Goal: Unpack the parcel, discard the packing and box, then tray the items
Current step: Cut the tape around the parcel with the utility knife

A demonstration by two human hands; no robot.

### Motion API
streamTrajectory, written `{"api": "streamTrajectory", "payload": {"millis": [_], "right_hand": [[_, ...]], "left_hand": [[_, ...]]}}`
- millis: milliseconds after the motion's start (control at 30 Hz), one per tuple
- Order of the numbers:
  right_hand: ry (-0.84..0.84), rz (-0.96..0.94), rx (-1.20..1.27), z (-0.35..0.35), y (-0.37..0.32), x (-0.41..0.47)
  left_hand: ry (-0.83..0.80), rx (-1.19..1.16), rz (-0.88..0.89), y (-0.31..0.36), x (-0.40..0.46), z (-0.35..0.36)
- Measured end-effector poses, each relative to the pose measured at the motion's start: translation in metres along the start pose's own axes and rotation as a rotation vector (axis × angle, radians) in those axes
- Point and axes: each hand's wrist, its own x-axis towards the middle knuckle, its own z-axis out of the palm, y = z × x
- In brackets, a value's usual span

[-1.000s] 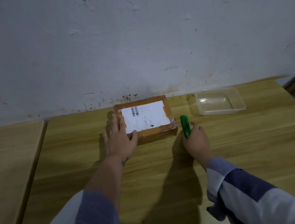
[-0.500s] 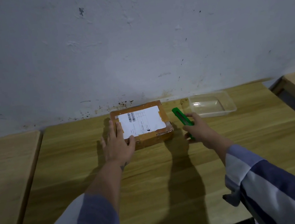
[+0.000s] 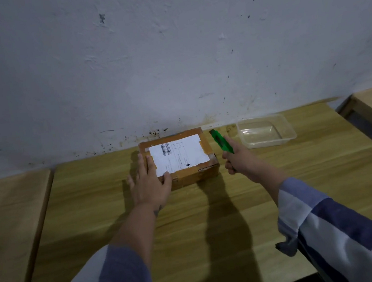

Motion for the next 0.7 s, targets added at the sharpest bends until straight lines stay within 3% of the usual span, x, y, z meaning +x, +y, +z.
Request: {"api": "streamTrajectory", "payload": {"millis": [233, 367, 500, 700], "right_hand": [[0.128, -0.028, 0.064, 0.002, 0.006, 0.002], [0.139, -0.026, 0.059, 0.002, 0.008, 0.003], [0.145, -0.030, 0.070, 0.003, 0.012, 0.004], [0.157, -0.044, 0.075, 0.009, 0.011, 0.010]], "left_hand": [[0.075, -0.015, -0.043, 0.007, 0.002, 0.003], [0.156, -0.012, 0.082, 0.023, 0.012, -0.003], [0.054, 0.084, 0.231, 0.038, 0.026, 0.001], [-0.093, 0.232, 0.239, 0.036, 0.032, 0.012]]}}
